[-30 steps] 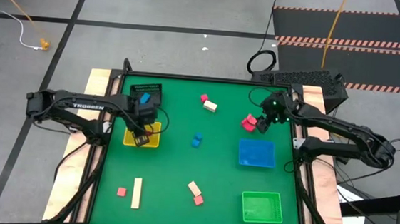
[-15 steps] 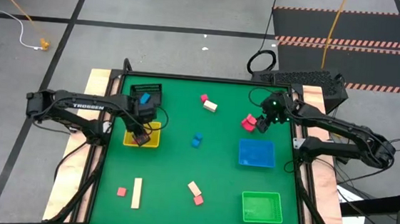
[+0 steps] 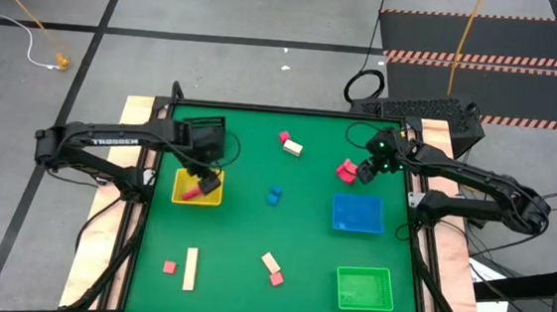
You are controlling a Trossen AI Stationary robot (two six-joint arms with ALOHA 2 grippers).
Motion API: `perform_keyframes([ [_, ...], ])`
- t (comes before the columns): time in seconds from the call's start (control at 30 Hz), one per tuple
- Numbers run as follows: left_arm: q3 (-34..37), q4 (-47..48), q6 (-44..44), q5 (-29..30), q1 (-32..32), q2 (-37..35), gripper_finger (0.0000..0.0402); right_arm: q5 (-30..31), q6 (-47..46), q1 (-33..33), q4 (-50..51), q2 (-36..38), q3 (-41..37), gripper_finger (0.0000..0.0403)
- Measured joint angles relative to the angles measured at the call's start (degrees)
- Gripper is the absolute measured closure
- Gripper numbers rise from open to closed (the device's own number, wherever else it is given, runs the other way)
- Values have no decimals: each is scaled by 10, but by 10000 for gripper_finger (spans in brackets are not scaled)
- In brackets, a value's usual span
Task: Sort & place blocks by color
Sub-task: Put the top right orange block into the blue bin
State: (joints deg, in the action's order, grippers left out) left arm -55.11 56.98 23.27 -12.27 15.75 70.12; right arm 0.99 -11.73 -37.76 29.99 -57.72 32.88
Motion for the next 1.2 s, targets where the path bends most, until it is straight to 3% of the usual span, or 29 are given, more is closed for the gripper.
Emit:
perform_keyframes([
  [0.27, -136, -36, -44, 60, 0, -1, 190, 4, 43, 16, 1, -19, -8, 173],
  [0.5, -210, -90, -100, 68, 0, -1, 190, 18, 123, 39, -60, -28, -46, 137],
  [0.7, -224, -109, -116, 85, 0, -1, 190, 20, 135, 41, -149, -28, -88, 124],
  [0.93, -224, -105, -116, 102, 0, -1, 190, 21, 131, 41, -171, -28, -132, 128],
  [1.2, -224, -106, -128, 129, 0, -1, 190, 29, 49, 41, -255, -28, -154, 136],
])
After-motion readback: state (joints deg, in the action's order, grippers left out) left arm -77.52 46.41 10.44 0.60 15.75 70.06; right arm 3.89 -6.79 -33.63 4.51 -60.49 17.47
